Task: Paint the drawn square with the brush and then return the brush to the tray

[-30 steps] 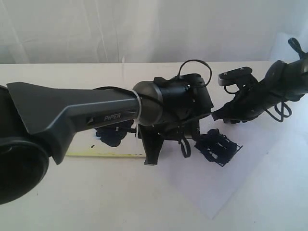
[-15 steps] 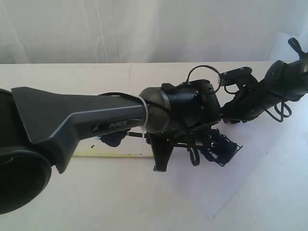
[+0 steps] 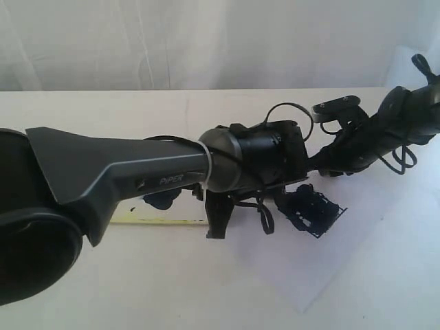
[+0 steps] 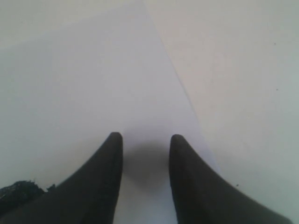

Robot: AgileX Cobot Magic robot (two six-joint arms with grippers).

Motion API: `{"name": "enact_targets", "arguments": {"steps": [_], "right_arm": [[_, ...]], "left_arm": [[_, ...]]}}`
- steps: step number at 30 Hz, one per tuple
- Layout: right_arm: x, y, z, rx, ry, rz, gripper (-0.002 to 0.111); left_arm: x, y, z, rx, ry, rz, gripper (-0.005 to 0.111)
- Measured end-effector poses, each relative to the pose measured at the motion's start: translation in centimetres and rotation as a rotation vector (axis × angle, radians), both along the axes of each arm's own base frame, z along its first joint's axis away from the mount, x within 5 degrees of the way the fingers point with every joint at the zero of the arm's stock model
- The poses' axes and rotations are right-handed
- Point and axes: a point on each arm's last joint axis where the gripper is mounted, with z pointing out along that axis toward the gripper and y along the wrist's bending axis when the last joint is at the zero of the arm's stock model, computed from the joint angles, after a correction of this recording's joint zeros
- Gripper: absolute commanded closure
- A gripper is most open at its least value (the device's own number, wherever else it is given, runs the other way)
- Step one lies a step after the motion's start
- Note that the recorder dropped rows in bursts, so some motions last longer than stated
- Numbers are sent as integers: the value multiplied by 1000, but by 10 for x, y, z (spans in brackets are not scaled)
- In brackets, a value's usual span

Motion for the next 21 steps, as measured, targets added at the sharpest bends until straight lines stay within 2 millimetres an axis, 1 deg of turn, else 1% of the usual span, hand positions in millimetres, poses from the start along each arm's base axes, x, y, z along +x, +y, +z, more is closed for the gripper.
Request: {"name": "enact_targets", "arguments": {"steps": [6, 11, 17, 21], "right_arm": [[0, 0, 0, 0, 0, 0, 75], [0, 0, 0, 0, 0, 0, 75], [0, 0, 0, 0, 0, 0, 75], [0, 0, 0, 0, 0, 0, 75]], "left_arm": [[-12, -6, 1, -37, 75, -11, 107], [-14, -6, 3, -46, 93, -17, 107], [-21, -7, 14, -98, 130, -13, 107], [-24, -5, 27, -124, 129, -19, 107]]}}
